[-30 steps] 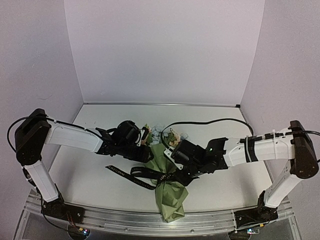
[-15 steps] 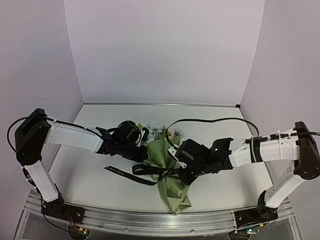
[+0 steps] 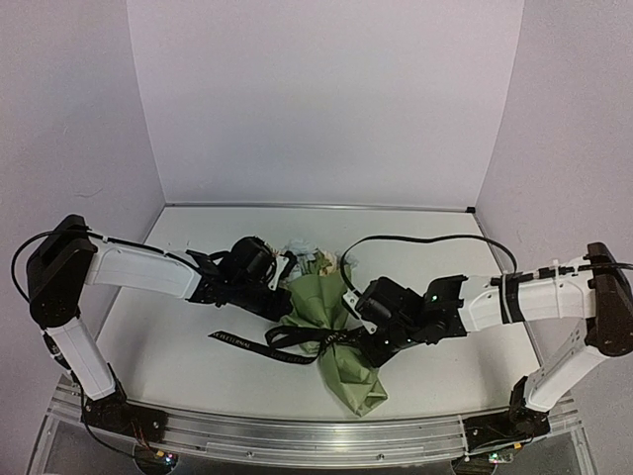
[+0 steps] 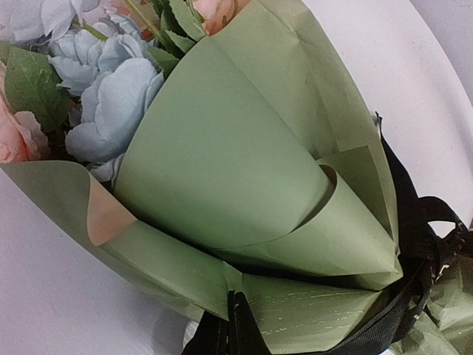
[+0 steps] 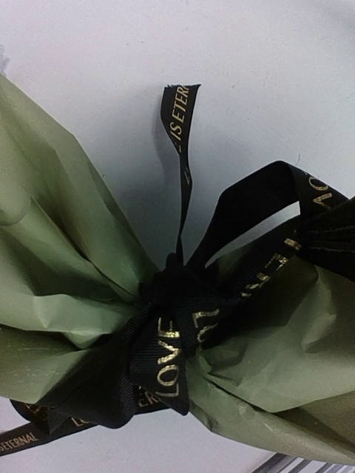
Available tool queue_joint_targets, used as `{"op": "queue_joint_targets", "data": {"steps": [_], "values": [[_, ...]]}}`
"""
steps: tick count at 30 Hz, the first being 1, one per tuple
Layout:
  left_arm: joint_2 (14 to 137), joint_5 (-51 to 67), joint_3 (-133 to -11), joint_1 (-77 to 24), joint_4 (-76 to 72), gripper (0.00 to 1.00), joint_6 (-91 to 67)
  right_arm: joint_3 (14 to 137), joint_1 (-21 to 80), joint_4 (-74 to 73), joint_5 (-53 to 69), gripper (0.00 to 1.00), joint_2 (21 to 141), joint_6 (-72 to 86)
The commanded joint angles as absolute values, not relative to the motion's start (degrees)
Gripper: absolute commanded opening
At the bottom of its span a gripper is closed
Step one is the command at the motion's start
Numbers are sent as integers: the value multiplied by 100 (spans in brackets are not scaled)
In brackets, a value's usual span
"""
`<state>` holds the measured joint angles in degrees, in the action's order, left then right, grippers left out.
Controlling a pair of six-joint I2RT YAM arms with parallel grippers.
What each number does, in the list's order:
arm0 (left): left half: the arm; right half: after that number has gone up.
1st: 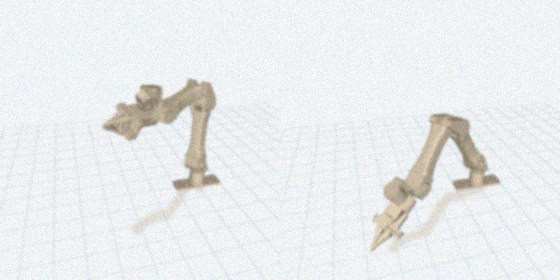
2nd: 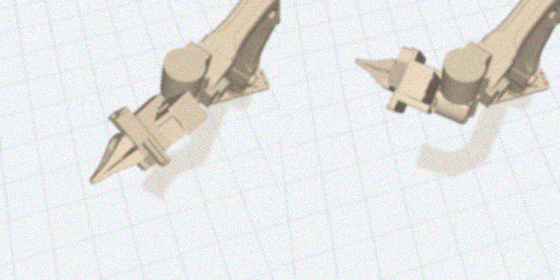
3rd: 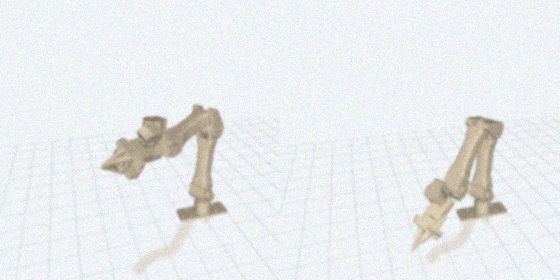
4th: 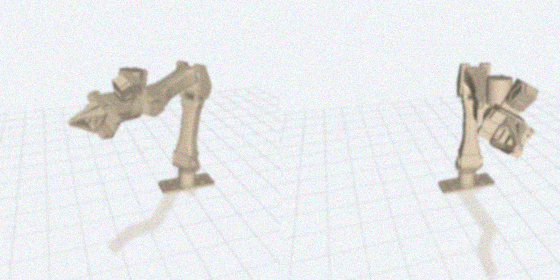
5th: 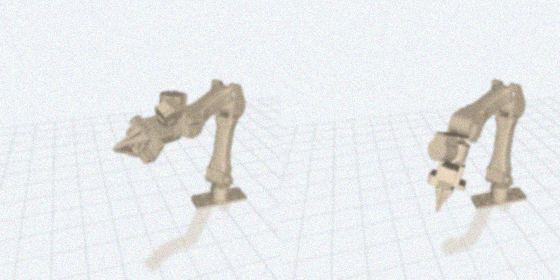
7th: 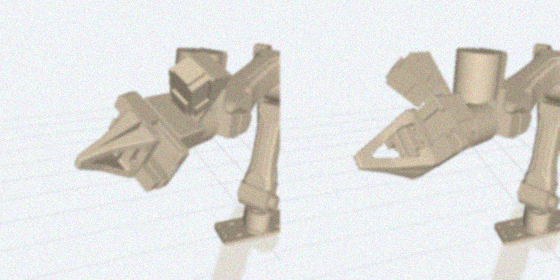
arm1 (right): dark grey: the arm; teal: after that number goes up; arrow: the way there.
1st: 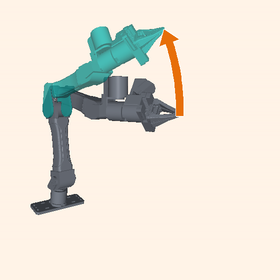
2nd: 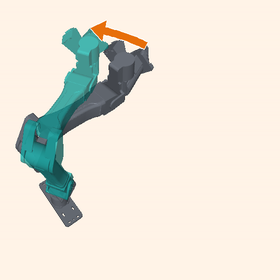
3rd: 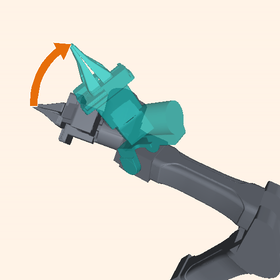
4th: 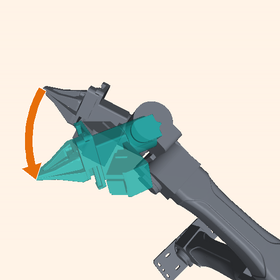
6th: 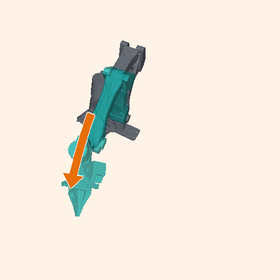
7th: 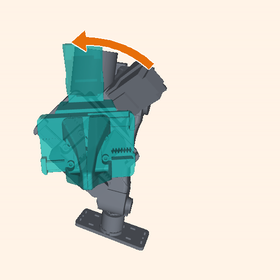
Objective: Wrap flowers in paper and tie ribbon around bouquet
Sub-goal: Cross the half-tied ribbon over the folded bouquet.
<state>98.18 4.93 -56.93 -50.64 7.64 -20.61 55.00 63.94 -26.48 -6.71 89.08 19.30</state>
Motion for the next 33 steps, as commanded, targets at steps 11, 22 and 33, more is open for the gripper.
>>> {"op": "queue_joint_targets", "data": {"steps": [11,22,33], "values": [[9214,1168,-5519,-4913,793,0,-1127,7138,6693,-3286,400,28,9605,2321],[9299,1326,-5507,-4913,808,0,-1025,5910,6545,-2976,328,62,8743,1468],[9336,1319,-5525,-4913,816,0,-1099,4945,7030,-1609,-500,63,8782,2057]]}}
